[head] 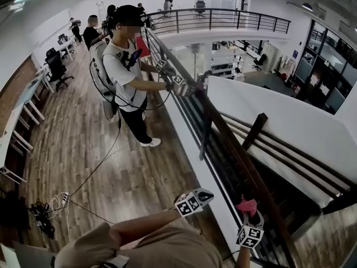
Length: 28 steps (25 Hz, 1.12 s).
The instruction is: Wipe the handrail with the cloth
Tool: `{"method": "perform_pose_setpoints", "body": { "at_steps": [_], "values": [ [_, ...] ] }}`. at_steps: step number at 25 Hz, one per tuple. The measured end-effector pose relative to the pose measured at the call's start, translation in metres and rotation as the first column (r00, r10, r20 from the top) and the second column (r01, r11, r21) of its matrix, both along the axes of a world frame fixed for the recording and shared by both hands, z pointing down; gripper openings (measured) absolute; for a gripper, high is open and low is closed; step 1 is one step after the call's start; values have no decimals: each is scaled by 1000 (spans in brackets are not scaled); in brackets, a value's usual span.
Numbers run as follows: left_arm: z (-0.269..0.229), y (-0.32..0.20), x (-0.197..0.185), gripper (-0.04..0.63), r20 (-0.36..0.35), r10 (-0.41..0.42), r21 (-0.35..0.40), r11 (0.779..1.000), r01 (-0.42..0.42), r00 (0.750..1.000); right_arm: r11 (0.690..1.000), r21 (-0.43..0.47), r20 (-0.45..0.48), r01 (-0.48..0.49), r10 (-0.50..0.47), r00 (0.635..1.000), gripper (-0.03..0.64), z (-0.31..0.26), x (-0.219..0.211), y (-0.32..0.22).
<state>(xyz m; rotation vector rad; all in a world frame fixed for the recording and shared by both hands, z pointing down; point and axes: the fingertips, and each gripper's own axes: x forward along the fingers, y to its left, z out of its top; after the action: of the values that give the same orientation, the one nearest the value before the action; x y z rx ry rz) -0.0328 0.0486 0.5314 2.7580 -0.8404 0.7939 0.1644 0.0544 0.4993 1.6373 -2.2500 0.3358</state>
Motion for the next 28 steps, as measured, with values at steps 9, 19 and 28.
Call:
{"method": "perform_pose_setpoints", "body": {
  "at_steps": [9,19,28],
  "values": [
    [-51,5,-28,17,-113,-131,62,988,138,985,970,142,34,195,-201,979,138,-69,-83,-17],
    [-58,10,-57,17,-139,-204,70,974,215,969,964,134,39,230,-237,971,138,-67,-96,-12],
    [-49,5,-37,17,-190,-188,32,980,198,964,981,123,53,149,-156,986,138,-52,-61,0]
  ]
}}
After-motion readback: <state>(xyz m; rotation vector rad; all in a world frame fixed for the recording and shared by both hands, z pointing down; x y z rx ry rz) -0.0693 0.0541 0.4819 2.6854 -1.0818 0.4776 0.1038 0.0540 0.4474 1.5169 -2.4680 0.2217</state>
